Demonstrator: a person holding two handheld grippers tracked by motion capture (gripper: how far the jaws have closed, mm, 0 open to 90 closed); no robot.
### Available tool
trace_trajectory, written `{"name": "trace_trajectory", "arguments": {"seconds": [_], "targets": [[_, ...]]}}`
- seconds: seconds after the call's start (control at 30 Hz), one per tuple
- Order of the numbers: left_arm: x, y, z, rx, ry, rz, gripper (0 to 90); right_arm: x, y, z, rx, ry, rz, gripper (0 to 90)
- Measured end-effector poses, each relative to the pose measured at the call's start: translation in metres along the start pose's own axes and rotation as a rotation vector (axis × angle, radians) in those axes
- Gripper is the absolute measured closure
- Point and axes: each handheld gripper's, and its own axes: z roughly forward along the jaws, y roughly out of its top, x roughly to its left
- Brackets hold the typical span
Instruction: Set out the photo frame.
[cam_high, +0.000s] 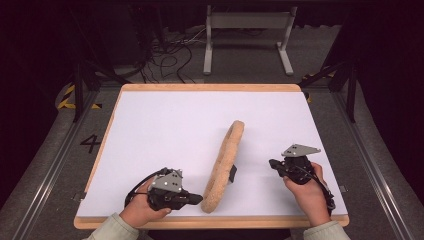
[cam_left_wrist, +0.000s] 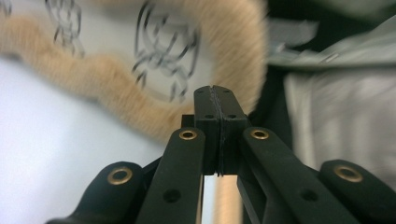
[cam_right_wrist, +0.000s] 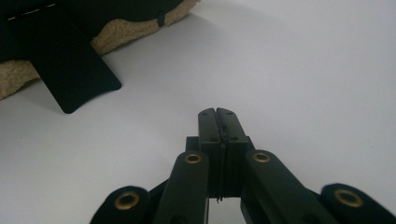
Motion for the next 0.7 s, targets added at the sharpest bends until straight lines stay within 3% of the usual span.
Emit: {"name": "trace_trajectory", "arguments": {"seconds": [0.07,0.13,0.37,0.5,0.67,0.7], "targets": [[-0.005,0.004,-0.006,-0.047,-0.052,0.013,89.5,0.0,0.0,0.0,0.0,-0.001,-0.001,90.0],[-0.012,0.008,-0.004,-0.051,-0.094,0.037,89.6,0.0,0.0,0.001,-0.001,0.001,-0.002,90.0],[-0.02,0.011,0.015,0.021,-0.111,0.073,89.3,0.001,0.001,0.001,0.0,0.001,-0.005,90.0],[-0.016,0.009,0.022,0.054,-0.069,0.062,89.4,0.002,0.0,0.001,-0.001,0.001,-0.003,90.0],[-0.011,0.008,0.025,0.04,-0.098,0.034,89.9,0.001,0.0,0.0,-0.002,0.001,-0.004,90.0],[-0.009,0.009,0.026,0.033,-0.09,0.044,89.9,0.001,0.0,0.0,-0.003,0.001,-0.004,90.0]]}}
